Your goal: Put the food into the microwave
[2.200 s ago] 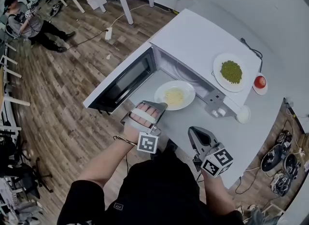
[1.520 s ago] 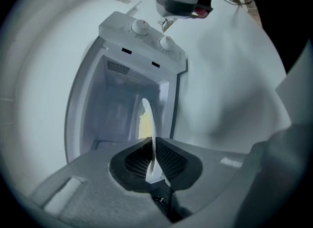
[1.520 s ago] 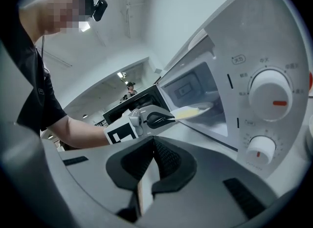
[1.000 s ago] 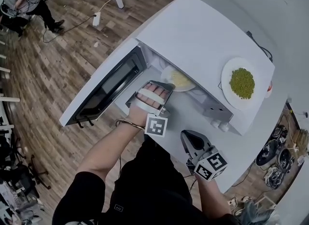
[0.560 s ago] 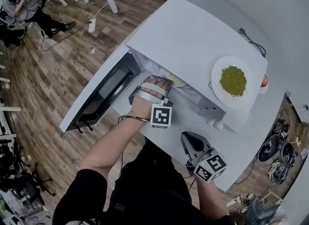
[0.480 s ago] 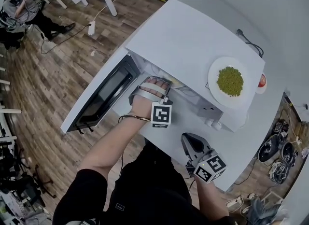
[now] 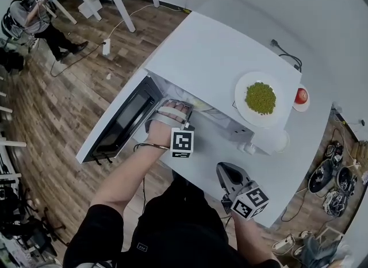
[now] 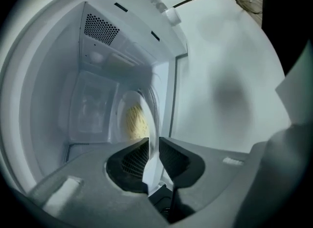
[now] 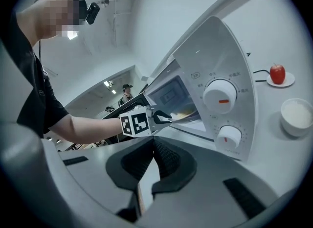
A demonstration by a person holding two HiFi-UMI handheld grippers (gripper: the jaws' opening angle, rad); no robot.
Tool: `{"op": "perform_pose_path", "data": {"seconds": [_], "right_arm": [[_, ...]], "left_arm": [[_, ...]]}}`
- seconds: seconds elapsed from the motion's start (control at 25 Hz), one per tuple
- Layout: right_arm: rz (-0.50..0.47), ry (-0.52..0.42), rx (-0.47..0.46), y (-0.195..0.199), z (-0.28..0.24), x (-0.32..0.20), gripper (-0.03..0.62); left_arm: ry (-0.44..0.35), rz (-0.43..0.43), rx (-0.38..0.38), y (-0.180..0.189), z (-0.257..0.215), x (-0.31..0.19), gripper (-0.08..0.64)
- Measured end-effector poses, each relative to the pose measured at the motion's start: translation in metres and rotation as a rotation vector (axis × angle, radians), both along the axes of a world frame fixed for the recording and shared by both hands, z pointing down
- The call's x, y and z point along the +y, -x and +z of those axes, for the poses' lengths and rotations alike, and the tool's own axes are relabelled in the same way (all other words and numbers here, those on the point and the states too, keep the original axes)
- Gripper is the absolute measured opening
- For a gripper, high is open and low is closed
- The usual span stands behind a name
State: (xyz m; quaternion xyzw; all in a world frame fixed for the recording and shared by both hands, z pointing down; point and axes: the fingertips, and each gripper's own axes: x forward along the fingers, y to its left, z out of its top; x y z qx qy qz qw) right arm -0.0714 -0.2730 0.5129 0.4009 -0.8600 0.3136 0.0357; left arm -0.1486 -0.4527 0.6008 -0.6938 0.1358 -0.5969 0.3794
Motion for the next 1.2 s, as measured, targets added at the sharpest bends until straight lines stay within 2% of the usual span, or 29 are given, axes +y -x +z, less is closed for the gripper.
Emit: {"op": "perform_pose_path", "data": {"seconds": [0.08, 0.4, 0.6, 0.72, 0.96, 1.2], "right_arm": [[0.006, 0.001, 0.002, -0.001, -0.001, 0.000, 0.014], [0.032, 0.003, 0.021, -0.008, -0.007, 0.005, 0.014], [0.054, -0.006, 0.039, -0.011, -0.016, 0.005, 0.014], [0.068, -0.028, 0.031, -0.006, -0.032, 0.007, 0.014], [0.078, -0.052, 0.043, 0.005, -0.057, 0.017, 0.014], [0.108, -0.012, 0.060, 0.013, -0.052, 0.027, 0.014]], "left_arm": [[-0.002, -0.003, 0.001, 0.000, 0.000, -0.005, 0.054], [0.022, -0.010, -0.010, -0.006, 0.002, -0.023, 0.046], [0.091, -0.031, -0.050, -0.004, 0.004, -0.030, 0.043], [0.106, -0.042, -0.032, 0.001, -0.004, -0.023, 0.044], [0.061, -0.041, 0.065, 0.004, -0.031, -0.006, 0.044], [0.076, -0.009, 0.032, 0.004, -0.010, -0.020, 0.044]]}}
